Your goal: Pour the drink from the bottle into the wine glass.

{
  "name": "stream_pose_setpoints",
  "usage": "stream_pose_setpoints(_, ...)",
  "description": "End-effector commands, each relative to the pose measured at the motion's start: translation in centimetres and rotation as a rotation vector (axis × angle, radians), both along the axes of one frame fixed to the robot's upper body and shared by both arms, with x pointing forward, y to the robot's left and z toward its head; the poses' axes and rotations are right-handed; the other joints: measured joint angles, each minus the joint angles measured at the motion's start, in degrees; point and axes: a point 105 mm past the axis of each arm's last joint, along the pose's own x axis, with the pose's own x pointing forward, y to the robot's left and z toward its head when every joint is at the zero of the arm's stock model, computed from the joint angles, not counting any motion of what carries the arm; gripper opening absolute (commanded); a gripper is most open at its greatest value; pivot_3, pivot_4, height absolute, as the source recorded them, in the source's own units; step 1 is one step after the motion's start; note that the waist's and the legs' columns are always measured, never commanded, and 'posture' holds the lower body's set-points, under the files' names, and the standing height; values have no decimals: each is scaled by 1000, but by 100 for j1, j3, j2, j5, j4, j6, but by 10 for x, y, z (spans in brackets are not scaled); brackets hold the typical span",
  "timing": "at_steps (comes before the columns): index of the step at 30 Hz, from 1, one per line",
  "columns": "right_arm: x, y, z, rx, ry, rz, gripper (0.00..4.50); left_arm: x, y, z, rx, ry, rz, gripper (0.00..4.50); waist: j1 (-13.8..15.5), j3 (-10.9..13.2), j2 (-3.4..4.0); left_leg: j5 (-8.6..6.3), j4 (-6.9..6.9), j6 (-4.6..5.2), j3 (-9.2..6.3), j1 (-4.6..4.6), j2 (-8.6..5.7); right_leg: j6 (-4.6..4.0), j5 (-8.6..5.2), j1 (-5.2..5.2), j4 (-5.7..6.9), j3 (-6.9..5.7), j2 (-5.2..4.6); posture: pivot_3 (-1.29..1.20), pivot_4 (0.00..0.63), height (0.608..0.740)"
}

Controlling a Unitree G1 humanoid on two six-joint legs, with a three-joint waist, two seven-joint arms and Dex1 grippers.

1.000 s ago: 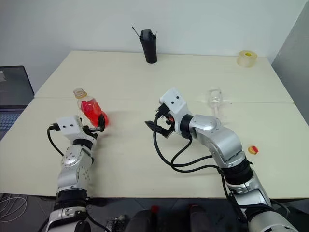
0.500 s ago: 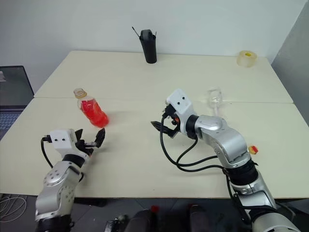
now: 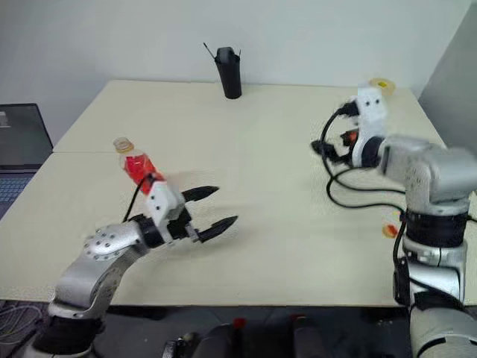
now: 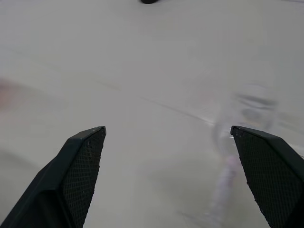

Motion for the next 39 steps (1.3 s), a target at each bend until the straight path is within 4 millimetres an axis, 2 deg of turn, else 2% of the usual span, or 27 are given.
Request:
stream_pose_setpoints(1,24,-31,-18,-19,103,-145,4500,-1,-18,2,6,-20,-53,4457,-7,0,0,0,-2,0,7,3,0,0,0,1,0,3,0,0,150,740)
stream_pose_setpoints(10,55,-32,-34,0,237,-138,4500,3,-25,-10,-20,-12,-37,4457,-61,7,10,0,-11,1,35,8,11,0,0,-11,5,26,-3,0,150,740)
stream_pose_setpoints(20,65,-11,-45,-60,296,-60,4500,3,-26,-23,-34,-9,3,4457,-61,7,12,0,-10,0,36,9,12,0,0,-11,7,25,-5,0,150,740)
stream_pose_setpoints(24,66,-8,-55,-90,315,-65,4500,2,-27,-25,-40,-14,9,4457,-56,7,12,1,-10,0,35,8,12,0,0,-11,9,24,-6,0,150,740)
stream_pose_setpoints(27,66,-12,-64,-129,325,-90,3890,3,-26,-24,-38,-26,27,4500,-54,7,12,1,-10,-1,36,8,11,0,0,-11,9,24,-9,0,150,740)
stream_pose_setpoints(37,62,-7,-71,-128,386,-69,439,3,-33,-16,-59,-38,78,4500,-54,7,12,1,-10,-1,37,8,12,0,0,-11,11,25,-9,0,150,740)
stream_pose_setpoints(38,62,-6,-70,-134,389,-63,172,2,-34,-16,-60,-37,82,4500,-57,7,12,1,-11,-1,37,9,11,0,0,-11,11,25,-9,0,150,740)
stream_pose_setpoints(39,62,-6,-70,-140,388,-59,129,2,-35,-16,-61,-36,86,4500,-57,7,12,1,-11,-1,38,10,12,0,0,-11,11,26,-9,0,150,740)
